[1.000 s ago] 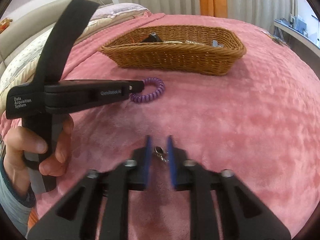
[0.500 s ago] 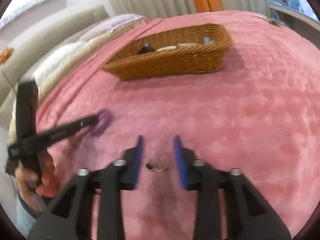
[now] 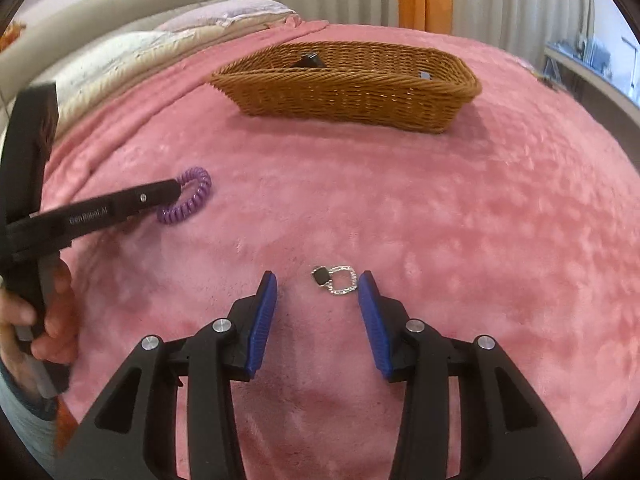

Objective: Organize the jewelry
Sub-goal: 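Grasp the purple coil hair tie with the left tool while the right tool grasps the second earring, then drop the purple hair tie and earring into the basket, opening both tools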

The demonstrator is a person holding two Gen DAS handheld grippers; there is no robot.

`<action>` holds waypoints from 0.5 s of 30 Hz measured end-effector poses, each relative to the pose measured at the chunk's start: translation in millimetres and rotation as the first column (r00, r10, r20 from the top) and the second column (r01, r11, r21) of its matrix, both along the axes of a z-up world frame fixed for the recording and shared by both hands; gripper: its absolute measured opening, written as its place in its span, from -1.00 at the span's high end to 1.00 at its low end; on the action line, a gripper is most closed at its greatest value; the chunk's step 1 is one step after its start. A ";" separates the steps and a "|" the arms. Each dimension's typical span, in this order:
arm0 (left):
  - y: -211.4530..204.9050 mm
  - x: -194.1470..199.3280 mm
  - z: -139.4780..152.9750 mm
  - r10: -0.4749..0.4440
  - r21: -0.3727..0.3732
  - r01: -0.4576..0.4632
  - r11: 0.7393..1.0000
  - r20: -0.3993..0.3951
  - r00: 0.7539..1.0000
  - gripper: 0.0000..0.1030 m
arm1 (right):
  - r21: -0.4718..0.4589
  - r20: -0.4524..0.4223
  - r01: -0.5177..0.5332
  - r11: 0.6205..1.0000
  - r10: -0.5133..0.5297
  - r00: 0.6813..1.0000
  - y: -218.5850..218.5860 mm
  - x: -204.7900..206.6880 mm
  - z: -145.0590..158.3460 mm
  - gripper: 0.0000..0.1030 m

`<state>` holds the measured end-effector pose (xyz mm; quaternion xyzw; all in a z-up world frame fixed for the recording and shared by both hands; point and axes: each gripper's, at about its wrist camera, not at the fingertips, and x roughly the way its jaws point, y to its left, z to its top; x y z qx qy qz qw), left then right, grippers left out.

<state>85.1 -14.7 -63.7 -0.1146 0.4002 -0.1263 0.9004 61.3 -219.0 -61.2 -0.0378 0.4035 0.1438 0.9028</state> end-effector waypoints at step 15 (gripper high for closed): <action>-5.8 -5.5 2.9 -0.038 0.011 0.038 0.999 0.040 0.998 0.83 | -0.046 0.071 0.001 0.999 0.003 0.997 7.8 -5.9 3.6 0.67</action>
